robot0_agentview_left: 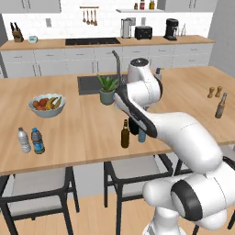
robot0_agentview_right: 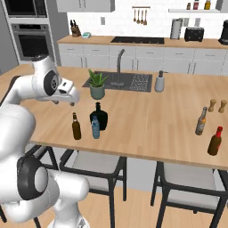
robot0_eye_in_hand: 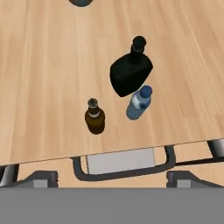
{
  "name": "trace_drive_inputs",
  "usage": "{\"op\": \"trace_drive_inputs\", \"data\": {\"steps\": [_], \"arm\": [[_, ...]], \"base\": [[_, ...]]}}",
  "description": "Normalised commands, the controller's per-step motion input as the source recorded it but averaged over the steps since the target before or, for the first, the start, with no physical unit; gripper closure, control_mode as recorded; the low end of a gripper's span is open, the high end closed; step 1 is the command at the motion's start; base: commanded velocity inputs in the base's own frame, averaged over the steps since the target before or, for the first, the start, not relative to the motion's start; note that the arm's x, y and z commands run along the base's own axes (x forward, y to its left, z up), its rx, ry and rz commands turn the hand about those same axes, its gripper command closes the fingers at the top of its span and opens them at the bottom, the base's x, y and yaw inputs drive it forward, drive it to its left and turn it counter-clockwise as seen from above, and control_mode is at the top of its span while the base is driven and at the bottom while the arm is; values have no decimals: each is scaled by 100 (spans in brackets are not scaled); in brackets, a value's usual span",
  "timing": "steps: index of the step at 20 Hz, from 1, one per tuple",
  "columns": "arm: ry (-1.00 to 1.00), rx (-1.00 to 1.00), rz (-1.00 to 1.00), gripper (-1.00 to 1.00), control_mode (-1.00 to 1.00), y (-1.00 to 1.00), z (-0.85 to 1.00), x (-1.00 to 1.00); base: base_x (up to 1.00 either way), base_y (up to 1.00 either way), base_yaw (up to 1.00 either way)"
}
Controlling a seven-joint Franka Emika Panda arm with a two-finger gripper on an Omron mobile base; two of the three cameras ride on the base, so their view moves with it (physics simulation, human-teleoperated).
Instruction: Move the plastic bottles in the middle to the plastics group, and the glass bottles in the middle to the glass group.
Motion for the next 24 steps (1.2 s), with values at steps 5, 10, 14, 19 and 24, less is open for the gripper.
{"op": "trace_drive_inputs", "data": {"steps": [5,10,14,19,24], "arm": [[0,-2,-19,-100,-100,49,-44,64],[-3,0,-5,-100,-100,11,-74,58],[0,8,5,-100,-100,-2,-56,32],[1,4,7,-100,-100,-10,-29,2],[-8,0,0,-100,-100,4,31,-24]], "base": [[0,0,0],[0,0,0],[0,0,0],[0,0,0],[0,0,0]]}}
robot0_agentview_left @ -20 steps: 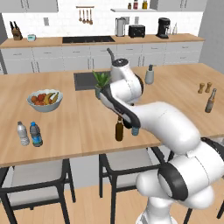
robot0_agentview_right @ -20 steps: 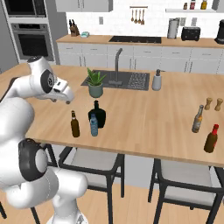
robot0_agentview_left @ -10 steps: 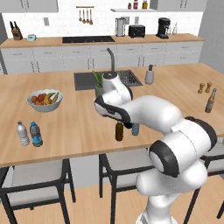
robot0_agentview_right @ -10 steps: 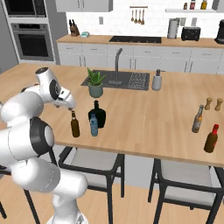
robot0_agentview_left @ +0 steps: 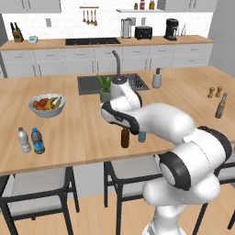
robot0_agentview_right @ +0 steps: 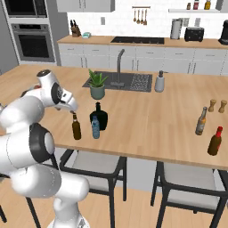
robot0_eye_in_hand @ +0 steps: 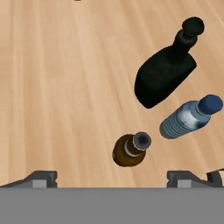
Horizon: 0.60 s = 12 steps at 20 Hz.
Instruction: Move the plastic bottles in the middle to the plastics group, and the glass bottles in the middle to the glass group.
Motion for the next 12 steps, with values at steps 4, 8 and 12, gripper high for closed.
{"op": "trace_drive_inputs", "data": {"steps": [4,8,12], "arm": [[-11,1,0,-100,-100,0,12,-41],[0,1,4,-100,-100,-21,-45,-30],[-5,2,13,-100,-100,-4,-8,-2]], "base": [[0,0,0],[0,0,0],[0,0,0]]}}
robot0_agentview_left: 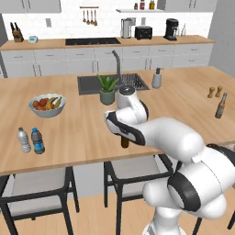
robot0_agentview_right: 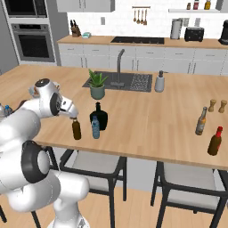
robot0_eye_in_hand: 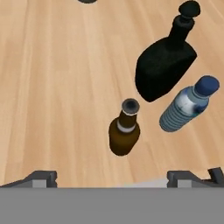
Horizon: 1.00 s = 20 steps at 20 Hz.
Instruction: Move the plastic bottles in the middle to the plastics group, and the glass bottles in the middle to the glass group.
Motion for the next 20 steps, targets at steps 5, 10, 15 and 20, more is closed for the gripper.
{"op": "trace_drive_inputs", "data": {"steps": [5,10,15,20], "arm": [[7,0,12,-100,-100,0,0,13],[5,0,9,-100,-100,-6,-3,17],[0,0,5,-100,-100,0,-7,6],[0,0,3,-100,-100,0,-10,9]], "base": [[0,0,0],[0,0,0],[0,0,0],[0,0,0]]}}
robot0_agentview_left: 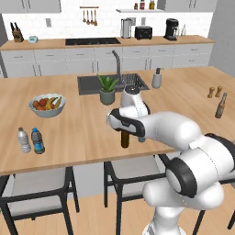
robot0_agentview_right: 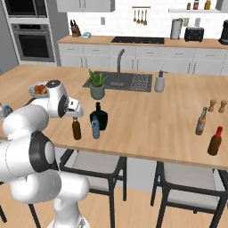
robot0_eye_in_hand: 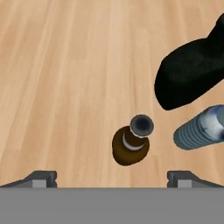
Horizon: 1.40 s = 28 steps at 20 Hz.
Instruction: Move the plastic bottles in the middle to the plastics group, and the glass bottles in the middle to the glass group.
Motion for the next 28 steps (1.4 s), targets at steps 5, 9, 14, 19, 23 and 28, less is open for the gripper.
{"op": "trace_drive_inputs", "data": {"steps": [5,9,14,19,23,28], "arm": [[1,0,1,-100,-100,0,0,1],[0,0,0,-100,-100,0,-15,3],[0,0,0,-100,-100,-13,-9,-5],[-2,0,0,-100,-100,-17,0,-19],[0,0,0,-100,-100,-3,0,-2],[0,0,0,-100,-100,1,0,17]], "base": [[0,0,0],[0,0,0],[0,0,0],[0,0,0],[0,0,0],[0,0,0]]}}
